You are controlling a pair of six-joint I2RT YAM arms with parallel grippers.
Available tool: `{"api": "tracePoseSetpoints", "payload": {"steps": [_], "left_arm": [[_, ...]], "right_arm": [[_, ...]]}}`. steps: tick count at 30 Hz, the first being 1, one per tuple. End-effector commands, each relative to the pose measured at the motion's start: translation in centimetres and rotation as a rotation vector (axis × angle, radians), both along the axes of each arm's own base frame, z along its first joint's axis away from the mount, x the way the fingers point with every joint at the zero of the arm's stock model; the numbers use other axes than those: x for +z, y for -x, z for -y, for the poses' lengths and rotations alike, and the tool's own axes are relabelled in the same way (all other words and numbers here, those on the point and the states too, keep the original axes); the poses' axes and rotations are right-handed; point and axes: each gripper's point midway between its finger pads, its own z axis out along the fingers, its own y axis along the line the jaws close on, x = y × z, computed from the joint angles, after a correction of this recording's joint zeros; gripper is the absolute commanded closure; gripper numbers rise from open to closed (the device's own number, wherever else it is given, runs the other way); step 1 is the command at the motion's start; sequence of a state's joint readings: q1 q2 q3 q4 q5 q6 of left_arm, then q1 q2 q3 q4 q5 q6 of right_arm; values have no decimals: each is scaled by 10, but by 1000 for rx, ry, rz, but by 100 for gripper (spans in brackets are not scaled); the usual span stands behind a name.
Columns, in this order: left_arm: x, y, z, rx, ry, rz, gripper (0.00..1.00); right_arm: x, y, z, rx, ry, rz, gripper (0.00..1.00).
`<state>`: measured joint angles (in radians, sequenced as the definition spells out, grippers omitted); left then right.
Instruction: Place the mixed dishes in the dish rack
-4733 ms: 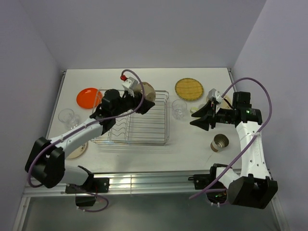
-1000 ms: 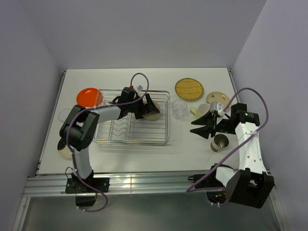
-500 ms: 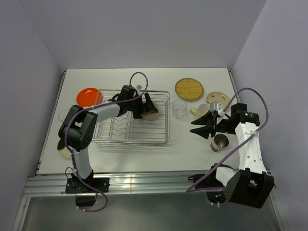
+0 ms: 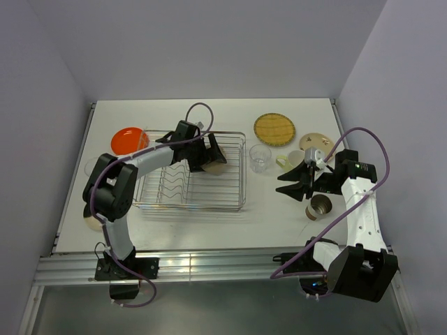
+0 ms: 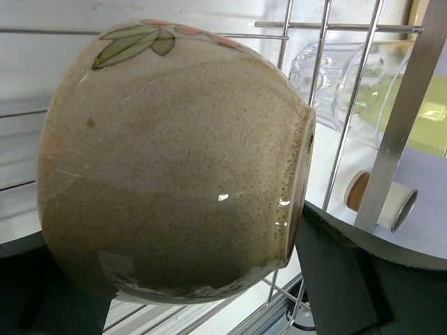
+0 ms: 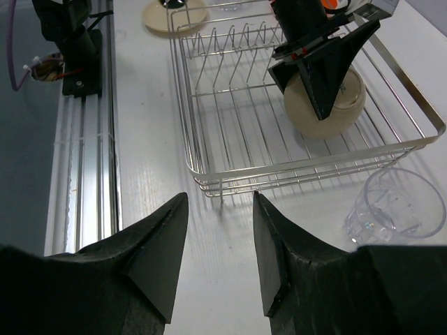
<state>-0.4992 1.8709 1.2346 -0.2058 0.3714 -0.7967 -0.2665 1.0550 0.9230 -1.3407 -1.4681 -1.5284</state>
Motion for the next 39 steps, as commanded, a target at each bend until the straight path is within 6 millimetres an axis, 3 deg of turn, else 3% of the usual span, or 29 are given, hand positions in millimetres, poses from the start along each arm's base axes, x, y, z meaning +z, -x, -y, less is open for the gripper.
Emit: {"api": "tracePoseSetpoints", "payload": {"steps": [1,8,14,20,25,29,39], "left_arm": [[33,-11,-6,15,-17,88,1],[41,-12,-5,2,-13,105,1],[58,2,18,-106,150,116,1],[54,7,35,-169,250,55,1],[35,3,42,-169,244,-19,1],[36,-3,45,-172,244,-8,1],[28,-13,13,-60,26,-33,1]], "right_arm": [[12,12,-7,-2,-98,-55,51],[12,11,-7,-3,-97,-58,51],[12,12,-7,-1,-98,-56,50],[12,12,-7,-1,-98,-58,50],[11,12,-7,-2,-91,-55,50],[10,13,-7,-2,-92,-58,50],[8,12,-7,-2,-100,-62,50]]}}
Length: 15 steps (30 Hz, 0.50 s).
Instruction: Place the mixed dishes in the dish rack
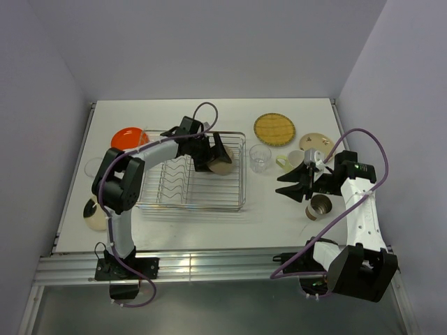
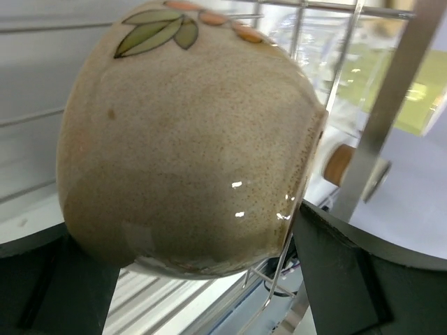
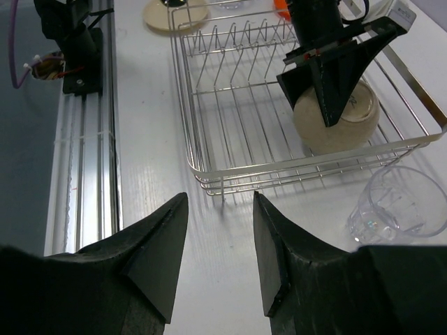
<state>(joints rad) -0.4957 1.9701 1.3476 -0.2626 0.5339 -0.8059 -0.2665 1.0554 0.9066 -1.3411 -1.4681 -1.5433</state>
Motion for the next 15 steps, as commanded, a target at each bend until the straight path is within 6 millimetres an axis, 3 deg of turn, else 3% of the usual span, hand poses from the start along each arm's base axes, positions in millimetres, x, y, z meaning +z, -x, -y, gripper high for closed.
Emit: {"api": "tracePoseSetpoints", "payload": {"steps": [1,2,4,6,11,15], "left_arm": [[11,-10,-18,30,-121,9,1],[14,-15,-18,41,-139,8,1],[-2,-13,-22,43,-191,-49,1],[-5,-10,-22,38,-204,-63,1],[-1,-14,-27,47,-245,-26,1],[-5,-4,-23,-1,-218,-64,1]], "right_arm": [[12,10,-7,-4,-100,-58,50],[12,10,-7,-4,-101,-59,50],[12,8,-6,-4,-104,-62,50],[13,7,-6,-2,-102,-58,50],[12,7,-6,-2,-105,-63,50],[12,6,-6,-2,-106,-63,50]]}}
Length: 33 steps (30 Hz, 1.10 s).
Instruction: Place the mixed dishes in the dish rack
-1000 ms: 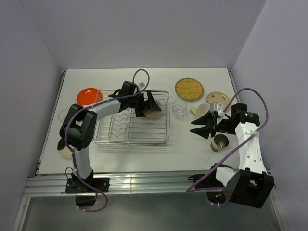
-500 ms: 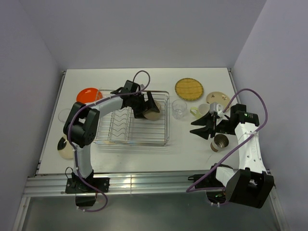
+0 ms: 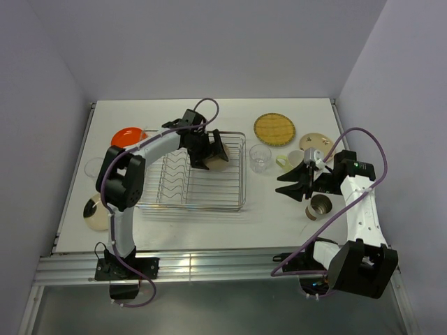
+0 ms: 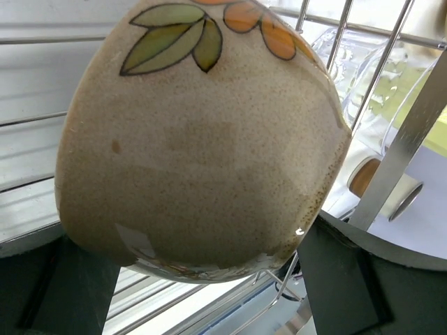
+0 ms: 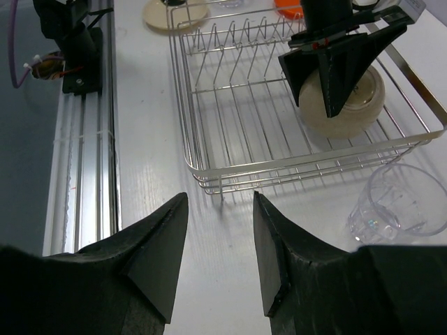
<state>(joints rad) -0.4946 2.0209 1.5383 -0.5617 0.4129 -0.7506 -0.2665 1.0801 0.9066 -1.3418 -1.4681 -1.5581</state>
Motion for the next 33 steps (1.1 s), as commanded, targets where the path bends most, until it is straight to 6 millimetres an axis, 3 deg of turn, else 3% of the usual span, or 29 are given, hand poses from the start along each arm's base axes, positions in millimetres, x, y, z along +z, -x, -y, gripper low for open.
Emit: {"api": "tracePoseSetpoints", "payload": {"steps": [1,7,11,23,29,32,33], "left_arm": [[-5,5,-2,-45,-22,-11,1],[11,16,19,-150,129,-15,1],[17,21,23,-199,170,-18,1],[18,37,16,-210,169,-36,1],[59,26,7,-207,140,140,1],[92,20,7,-204,157,272,1],[112,20,6,-208,168,334,1]], "right_arm": [[16,9,-7,-4,-105,-51,50],[14,11,-7,-4,-97,-51,50],[14,11,-7,-4,-94,-49,50],[14,11,-7,-4,-94,-49,50],[15,11,-6,-4,-75,-41,50],[17,9,-3,-6,-35,-44,51],[17,8,-2,-8,-23,-54,51]]}}
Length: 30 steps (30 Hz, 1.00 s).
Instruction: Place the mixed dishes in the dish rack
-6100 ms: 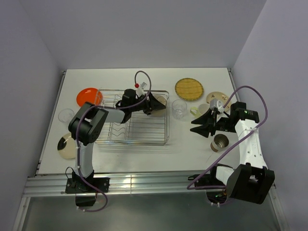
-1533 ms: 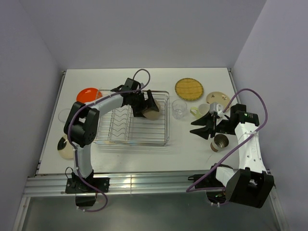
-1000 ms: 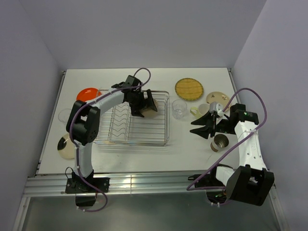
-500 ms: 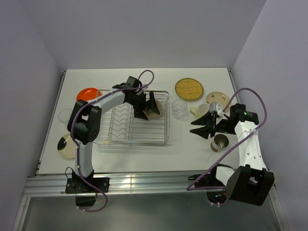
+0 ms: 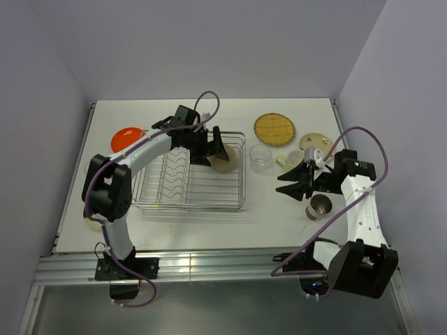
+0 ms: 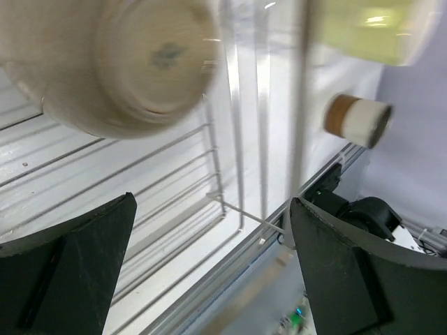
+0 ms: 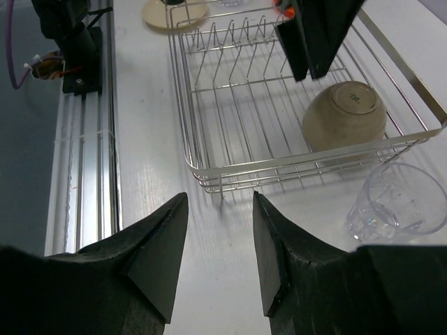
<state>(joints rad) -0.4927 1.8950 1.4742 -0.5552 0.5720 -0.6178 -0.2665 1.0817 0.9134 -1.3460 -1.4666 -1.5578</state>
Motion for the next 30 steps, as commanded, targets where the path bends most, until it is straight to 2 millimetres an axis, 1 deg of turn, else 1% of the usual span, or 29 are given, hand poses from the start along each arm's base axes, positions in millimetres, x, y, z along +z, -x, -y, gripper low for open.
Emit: {"api": "tracePoseSetpoints", "payload": {"steps": [1,2,3,4,5,6,7,8,9,10,11,12,13,14,15,16,17,18,19,20,21,22,23,24,25,26,28,29,30], "left_arm": [[77,-11,1,-11,72,287,1],[98,-13,-1,6,78,364,1],[107,-15,-4,12,74,410,1],[115,-14,-7,20,73,446,1],[139,-15,-14,56,76,532,1],[149,-16,-20,71,64,585,1],[149,-13,-27,89,45,614,1],[177,-12,-41,144,40,721,1],[184,-11,-50,168,18,776,1],[176,-6,-62,196,-13,792,1],[202,0,-81,259,-19,890,1],[191,6,-91,277,-51,895,1],[195,12,-100,299,-54,920,1],[214,26,-113,341,-28,974,1],[216,30,-123,402,-23,979,1],[203,36,-130,424,-28,960,1],[218,51,-139,457,19,998,1],[217,58,-141,466,45,998,1],[207,66,-140,446,63,992,1],[216,78,-145,455,98,1015,1],[213,83,-147,463,113,997,1],[201,89,-149,460,101,969,1],[204,97,-153,475,126,967,1],[203,102,-155,478,133,958,1],[196,105,-157,482,131,944,1],[199,114,-161,489,150,951,1],[194,120,-166,509,162,940,1],[195,125,-171,529,165,946,1],[193,126,-173,538,165,938,1]], "right_arm": [[20,6,-1,-11,-12,-48,51],[21,2,1,-15,6,-35,51],[19,0,4,-33,23,-81,51],[21,-4,6,-48,39,-88,52],[25,-17,11,-70,79,-8,52],[20,-23,18,-145,111,-113,52],[17,-30,18,-183,142,-131,52],[33,-54,24,-260,190,18,52],[24,-66,36,-395,250,-32,51],[27,-67,26,-377,284,14,50],[29,-71,24,-382,313,37,50],[36,-75,21,-382,331,54,48],[34,-76,12,-362,369,61,48],[21,-79,8,-337,411,6,47],[16,-83,5,-316,455,8,45],[21,-89,4,-316,503,30,44],[4,-89,-6,-260,553,-31,44],[0,-92,-9,-243,583,-39,44],[4,-98,-12,-240,602,-30,44],[-8,-104,-12,-239,647,-59,44],[-12,-106,-19,-220,673,-45,45],[-17,-110,-21,-216,700,-39,46],[-30,-116,-20,-206,757,-33,46],[-38,-115,-26,-171,781,-26,48],[-44,-115,-27,-152,800,-26,48],[-54,-120,-30,-140,817,-30,49],[-68,-124,-32,-117,860,-20,51],[-70,-130,-33,-124,863,-1,51],[-75,-133,-32,-133,885,2,52]]}}
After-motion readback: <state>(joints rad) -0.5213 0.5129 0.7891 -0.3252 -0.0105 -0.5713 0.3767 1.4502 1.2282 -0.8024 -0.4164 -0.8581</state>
